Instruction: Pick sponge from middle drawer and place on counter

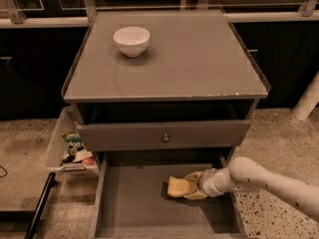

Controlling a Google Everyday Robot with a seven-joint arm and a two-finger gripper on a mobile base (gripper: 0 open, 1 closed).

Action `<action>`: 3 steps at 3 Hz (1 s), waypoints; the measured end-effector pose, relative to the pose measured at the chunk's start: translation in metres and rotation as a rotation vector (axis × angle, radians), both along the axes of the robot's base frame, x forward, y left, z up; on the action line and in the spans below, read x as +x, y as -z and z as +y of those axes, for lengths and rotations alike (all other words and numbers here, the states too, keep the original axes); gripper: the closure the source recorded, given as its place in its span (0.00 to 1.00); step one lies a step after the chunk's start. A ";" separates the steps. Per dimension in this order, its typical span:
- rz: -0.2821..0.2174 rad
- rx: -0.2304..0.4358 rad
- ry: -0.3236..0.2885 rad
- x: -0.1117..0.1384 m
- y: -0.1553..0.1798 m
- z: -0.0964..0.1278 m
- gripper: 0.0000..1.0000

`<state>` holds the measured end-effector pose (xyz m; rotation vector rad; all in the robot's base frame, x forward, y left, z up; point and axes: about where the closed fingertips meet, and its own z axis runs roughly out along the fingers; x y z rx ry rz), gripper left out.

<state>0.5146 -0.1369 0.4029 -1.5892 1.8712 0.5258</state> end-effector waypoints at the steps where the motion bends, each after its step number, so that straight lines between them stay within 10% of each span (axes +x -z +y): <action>1: -0.083 0.017 -0.024 -0.015 -0.056 -0.010 1.00; 3: -0.265 -0.082 0.026 -0.028 -0.208 -0.059 1.00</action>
Offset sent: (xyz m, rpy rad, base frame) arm -0.0417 -0.0591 0.2133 -0.0717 -0.2785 -0.0128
